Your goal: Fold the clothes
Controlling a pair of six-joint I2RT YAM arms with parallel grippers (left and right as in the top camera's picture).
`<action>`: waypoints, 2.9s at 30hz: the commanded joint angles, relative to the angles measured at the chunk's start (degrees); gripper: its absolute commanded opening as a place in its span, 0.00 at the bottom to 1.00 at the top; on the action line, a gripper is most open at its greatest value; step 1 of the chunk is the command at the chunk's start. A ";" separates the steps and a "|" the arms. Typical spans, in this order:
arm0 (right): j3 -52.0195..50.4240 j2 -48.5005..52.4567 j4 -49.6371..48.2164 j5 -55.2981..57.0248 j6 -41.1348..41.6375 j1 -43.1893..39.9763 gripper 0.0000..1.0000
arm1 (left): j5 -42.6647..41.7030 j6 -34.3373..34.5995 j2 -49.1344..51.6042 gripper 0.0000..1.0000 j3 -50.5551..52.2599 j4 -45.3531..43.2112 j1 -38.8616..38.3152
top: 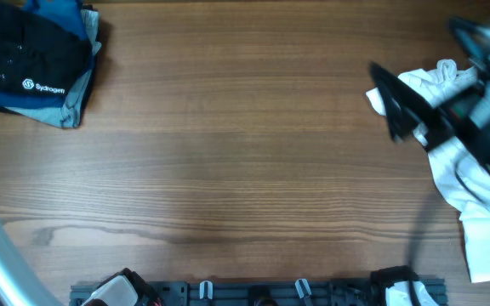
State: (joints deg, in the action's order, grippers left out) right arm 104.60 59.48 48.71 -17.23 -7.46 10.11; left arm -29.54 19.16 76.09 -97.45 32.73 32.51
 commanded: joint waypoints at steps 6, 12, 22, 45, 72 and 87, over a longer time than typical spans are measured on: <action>0.83 -10.32 1.36 2.43 2.40 0.44 1.00 | -4.00 -0.76 -5.73 0.04 -0.28 1.01 -0.09; 0.83 -11.78 3.89 -1.79 -1.27 0.44 1.00 | -2.73 -0.96 -14.36 0.04 -0.28 1.11 -0.09; 0.83 -11.76 4.11 -3.32 -1.77 0.44 1.00 | -1.03 -4.24 -30.69 0.05 -0.28 3.69 -0.15; 0.68 -11.43 25.03 -3.39 -1.44 0.44 1.00 | -4.96 -4.63 -32.83 0.53 -0.28 4.20 -9.35; 0.68 -11.43 38.62 -3.39 -1.49 0.44 1.00 | -5.14 -6.95 -32.89 1.00 -0.28 11.17 -25.27; 0.68 -11.43 38.62 -3.39 -1.49 0.44 1.00 | 1.97 -15.63 -35.19 1.00 0.87 25.53 -23.58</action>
State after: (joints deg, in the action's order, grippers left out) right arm 105.14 47.92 87.42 -19.49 -8.49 10.11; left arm -30.41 6.72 43.18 -97.71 57.91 7.62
